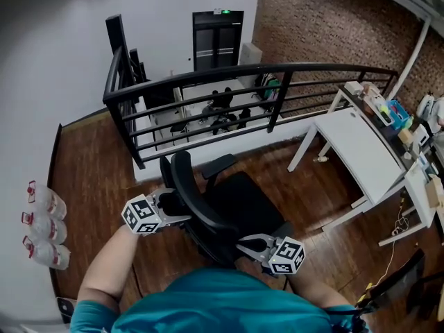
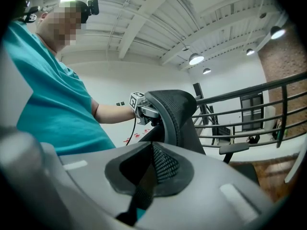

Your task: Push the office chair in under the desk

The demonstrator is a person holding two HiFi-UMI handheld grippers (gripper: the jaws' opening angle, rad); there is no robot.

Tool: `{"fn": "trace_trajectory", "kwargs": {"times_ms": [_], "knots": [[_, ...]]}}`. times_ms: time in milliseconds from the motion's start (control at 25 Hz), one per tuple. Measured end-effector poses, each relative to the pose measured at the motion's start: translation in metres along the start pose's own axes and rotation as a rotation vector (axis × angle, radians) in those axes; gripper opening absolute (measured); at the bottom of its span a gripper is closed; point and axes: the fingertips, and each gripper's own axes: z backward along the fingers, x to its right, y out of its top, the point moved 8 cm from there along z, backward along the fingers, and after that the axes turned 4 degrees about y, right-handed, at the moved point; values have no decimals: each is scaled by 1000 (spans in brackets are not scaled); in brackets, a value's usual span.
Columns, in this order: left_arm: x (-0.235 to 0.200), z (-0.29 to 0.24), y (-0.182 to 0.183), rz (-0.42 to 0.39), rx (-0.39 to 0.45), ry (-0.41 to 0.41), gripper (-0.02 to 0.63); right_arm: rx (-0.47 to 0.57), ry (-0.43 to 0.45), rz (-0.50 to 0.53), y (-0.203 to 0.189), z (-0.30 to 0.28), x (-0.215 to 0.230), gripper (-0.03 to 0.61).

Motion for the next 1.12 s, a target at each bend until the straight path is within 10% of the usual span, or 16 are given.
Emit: {"fn": "trace_trajectory", "kwargs": {"times_ms": [640, 800, 1000, 1120], "knots": [[-22, -21, 2, 2, 21, -52, 330, -14, -151, -3, -2, -14, -14, 16], [-21, -39, 7, 5, 2, -94, 336, -91, -256, 101, 2, -25, -19, 141], [-37, -15, -27, -294, -167, -279, 433, -138, -321, 182, 2, -54, -13, 146], [-76, 1, -56, -542, -338, -232, 446, -220, -326, 255, 10, -73, -19, 95]]}}
